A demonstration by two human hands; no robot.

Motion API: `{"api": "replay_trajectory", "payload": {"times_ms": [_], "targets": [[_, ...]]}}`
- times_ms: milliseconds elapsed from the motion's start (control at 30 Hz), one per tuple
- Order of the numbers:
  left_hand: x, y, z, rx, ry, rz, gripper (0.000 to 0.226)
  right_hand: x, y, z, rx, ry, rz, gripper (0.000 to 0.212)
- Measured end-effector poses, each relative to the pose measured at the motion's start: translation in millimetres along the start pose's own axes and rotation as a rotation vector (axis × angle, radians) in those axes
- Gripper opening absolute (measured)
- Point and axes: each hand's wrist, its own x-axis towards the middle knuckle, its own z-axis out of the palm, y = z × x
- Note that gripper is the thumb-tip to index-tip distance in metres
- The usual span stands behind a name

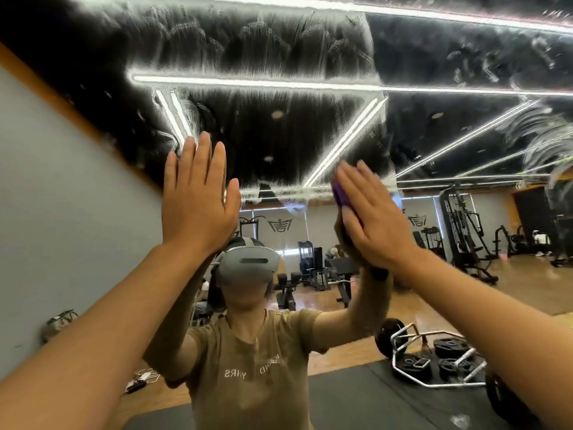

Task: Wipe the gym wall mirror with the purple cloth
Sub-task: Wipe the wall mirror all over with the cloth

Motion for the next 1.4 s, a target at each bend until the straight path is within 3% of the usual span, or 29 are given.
{"api": "replay_trajectory", "payload": {"times_ms": [133,267,467,667,900,1000,1067,1267,1400], "targets": [[0,1,0,0.002,0.009,0.008,0.069,56,8,-7,-0.023,0.022,0.105,0.061],[-3,0,-1,-0.014,-0.001,0.020,0.070,25,-15,1,0.027,0.057,0.136,0.062],[-10,-7,-5,-0.030,-0.028,0.067,0.070,-88,-65,15,-0.027,-0.113,-0.311,0.062],[-20,-13,-4,-0.023,-0.024,0.107,0.067,-48,-38,7,-0.076,-0.255,-0.601,0.059],[-30,-19,-10,-0.021,-0.039,0.130,0.065,60,-22,2,-0.044,-0.076,-0.266,0.059],[-38,-22,-15,-0.017,-0.056,0.130,0.065,67,-38,12,0.003,0.024,-0.076,0.060],[-43,-25,-18,-0.008,-0.067,0.125,0.064,49,-57,19,0.022,0.038,-0.064,0.059],[-62,-32,-25,0.022,-0.083,0.113,0.063,-53,-100,32,-0.084,-0.149,-0.510,0.057],[-69,-35,-26,0.055,-0.095,0.110,0.063,-54,-88,28,-0.085,-0.290,-0.787,0.055]]}}
